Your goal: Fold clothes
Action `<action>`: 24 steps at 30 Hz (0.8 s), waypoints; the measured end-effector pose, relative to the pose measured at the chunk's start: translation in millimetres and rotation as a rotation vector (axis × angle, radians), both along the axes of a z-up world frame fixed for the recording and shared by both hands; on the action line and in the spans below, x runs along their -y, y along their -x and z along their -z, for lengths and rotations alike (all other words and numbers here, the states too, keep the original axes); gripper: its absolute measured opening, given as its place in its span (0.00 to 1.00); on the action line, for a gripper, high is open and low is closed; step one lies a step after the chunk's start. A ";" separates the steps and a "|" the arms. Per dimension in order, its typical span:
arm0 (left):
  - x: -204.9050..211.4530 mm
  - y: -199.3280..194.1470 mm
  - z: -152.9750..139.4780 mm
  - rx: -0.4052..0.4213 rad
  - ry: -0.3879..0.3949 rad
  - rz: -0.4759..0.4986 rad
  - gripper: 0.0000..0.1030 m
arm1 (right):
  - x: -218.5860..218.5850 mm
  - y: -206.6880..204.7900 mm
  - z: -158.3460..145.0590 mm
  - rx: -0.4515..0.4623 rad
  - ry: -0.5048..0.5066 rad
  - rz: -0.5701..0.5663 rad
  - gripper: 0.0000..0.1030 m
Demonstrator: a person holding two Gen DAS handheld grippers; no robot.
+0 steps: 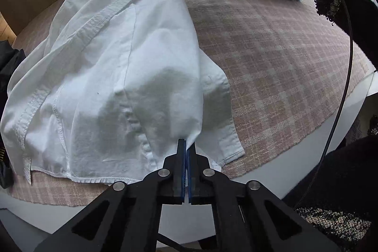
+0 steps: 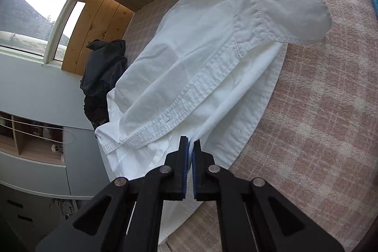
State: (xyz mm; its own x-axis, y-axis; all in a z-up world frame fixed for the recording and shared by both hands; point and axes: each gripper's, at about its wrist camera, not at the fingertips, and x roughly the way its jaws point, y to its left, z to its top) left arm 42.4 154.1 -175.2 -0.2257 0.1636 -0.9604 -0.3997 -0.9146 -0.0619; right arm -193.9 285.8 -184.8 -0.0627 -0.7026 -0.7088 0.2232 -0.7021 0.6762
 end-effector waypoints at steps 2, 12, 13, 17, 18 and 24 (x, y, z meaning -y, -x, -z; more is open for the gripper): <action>18.8 0.9 -18.4 -0.031 -0.023 -0.014 0.00 | 4.6 0.1 -16.2 -0.050 -0.012 -0.002 0.03; 176.5 66.3 -97.6 -0.259 0.021 -0.228 0.00 | 112.9 65.5 -77.7 -0.282 -0.213 -0.160 0.03; 190.1 75.5 -93.2 -0.260 0.036 -0.235 0.00 | 126.6 74.1 -73.5 -0.299 -0.254 -0.181 0.03; 240.2 113.2 -57.4 -0.214 0.076 -0.273 0.00 | 180.1 96.2 -47.1 -0.327 -0.375 -0.249 0.03; 249.7 120.9 -46.6 -0.199 0.083 -0.280 0.00 | 190.6 100.5 -39.7 -0.324 -0.388 -0.267 0.03; 289.2 123.6 -25.9 -0.151 0.061 -0.366 0.13 | 185.0 103.2 -39.7 -0.163 -0.354 -0.300 0.13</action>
State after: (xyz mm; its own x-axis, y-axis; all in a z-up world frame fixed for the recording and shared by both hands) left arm -81.3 -135.1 -149.3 -0.3975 -0.0098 -0.9175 -0.0468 -0.9984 0.0309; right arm -297.0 100.8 -145.1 -0.0241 -0.4245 -0.9051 0.5334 -0.7712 0.3474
